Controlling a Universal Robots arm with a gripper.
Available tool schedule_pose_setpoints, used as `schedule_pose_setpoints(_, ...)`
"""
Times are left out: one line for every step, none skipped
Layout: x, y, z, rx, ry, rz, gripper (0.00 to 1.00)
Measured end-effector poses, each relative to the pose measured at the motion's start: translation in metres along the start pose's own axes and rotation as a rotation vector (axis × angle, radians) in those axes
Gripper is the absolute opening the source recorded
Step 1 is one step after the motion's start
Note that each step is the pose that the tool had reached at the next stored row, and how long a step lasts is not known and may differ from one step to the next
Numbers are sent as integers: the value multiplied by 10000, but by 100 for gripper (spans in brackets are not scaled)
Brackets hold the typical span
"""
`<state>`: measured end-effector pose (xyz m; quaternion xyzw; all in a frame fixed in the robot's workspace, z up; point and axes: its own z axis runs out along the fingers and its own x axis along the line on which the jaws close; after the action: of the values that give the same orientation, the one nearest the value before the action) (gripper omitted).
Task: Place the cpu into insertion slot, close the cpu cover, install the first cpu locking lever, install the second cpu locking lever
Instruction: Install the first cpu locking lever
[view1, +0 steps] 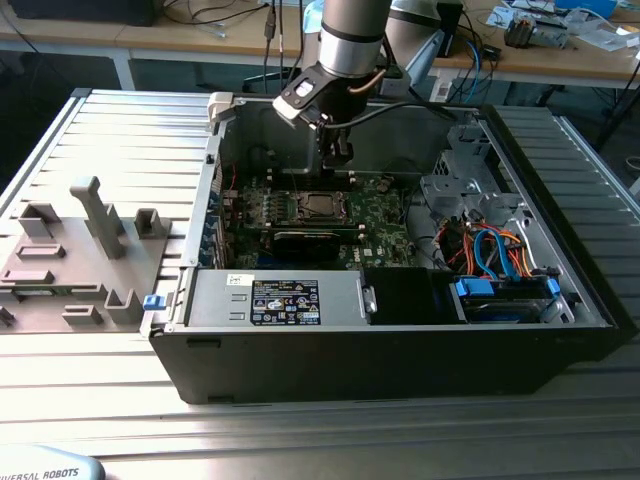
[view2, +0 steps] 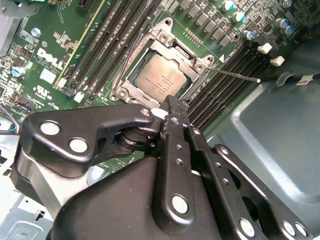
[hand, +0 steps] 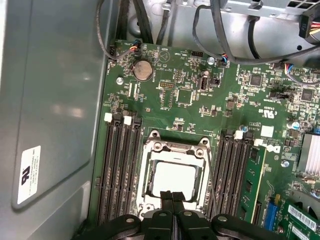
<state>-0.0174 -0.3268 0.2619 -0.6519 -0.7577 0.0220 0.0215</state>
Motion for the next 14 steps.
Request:
schedule_pose_setpoints(0, 0, 0, 0, -4, -63, 11)
schedule_pose_setpoints(0, 0, 0, 0, -8, -136, 11)
schedule_pose_setpoints(0, 0, 0, 1, -13, -206, 11)
schedule_pose_setpoints(0, 0, 0, 1, -20, -336, 11)
schedule_pose_setpoints(0, 0, 0, 1, -25, -420, 11)
schedule_pose_setpoints(0, 0, 0, 2, -29, -483, 11)
schedule_pose_setpoints(0, 0, 0, 2, -34, -548, 11)
schedule_pose_setpoints(0, 0, 0, 2, -38, -606, 11)
schedule_pose_setpoints(0, 0, 0, 2, -41, -666, 11)
schedule_pose_setpoints(0, 0, 0, 3, -45, -737, 11)
schedule_pose_setpoints(0, 0, 0, 3, -50, -817, 11)
schedule_pose_setpoints(0, 0, 0, 3, -53, -867, 11)
schedule_pose_setpoints(0, 0, 0, 3, -57, -919, 11)
schedule_pose_setpoints(0, 0, 0, 4, -60, -966, 11)
